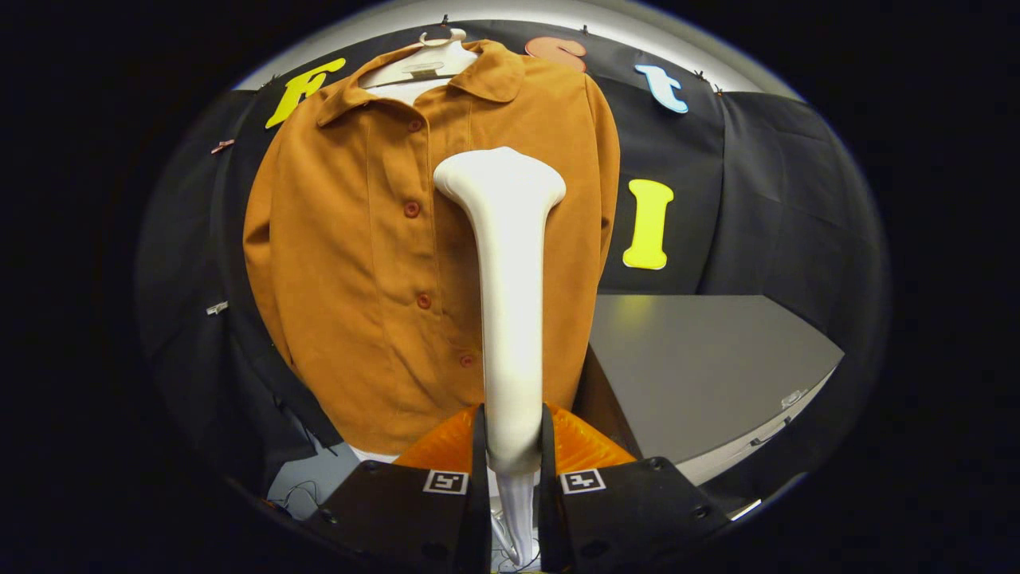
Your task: Iron the clothes twice with a garment steamer, once on the left side and once on the right side.
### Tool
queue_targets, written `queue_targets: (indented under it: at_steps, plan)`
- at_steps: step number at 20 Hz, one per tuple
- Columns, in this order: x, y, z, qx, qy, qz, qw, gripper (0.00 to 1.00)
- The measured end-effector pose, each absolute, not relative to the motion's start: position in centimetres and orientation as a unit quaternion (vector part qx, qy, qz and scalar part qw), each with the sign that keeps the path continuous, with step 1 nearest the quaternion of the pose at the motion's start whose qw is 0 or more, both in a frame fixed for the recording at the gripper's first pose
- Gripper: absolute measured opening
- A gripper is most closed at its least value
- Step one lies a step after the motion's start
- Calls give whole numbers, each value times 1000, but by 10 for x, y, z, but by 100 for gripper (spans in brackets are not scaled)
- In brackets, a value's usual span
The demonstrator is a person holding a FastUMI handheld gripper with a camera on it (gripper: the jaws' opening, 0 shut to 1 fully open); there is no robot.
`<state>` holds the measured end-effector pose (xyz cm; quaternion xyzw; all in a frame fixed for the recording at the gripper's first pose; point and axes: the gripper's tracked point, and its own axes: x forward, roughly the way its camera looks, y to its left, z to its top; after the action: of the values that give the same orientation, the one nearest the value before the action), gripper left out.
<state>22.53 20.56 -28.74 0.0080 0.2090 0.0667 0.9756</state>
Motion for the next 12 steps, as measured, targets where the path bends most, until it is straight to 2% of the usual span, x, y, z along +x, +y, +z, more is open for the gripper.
queue_targets:
  at_steps: [6,12]
  plan:
    - [198,208,-321,13,260,84,962,27]
    - [161,198,-315,22,259,98,961,27]
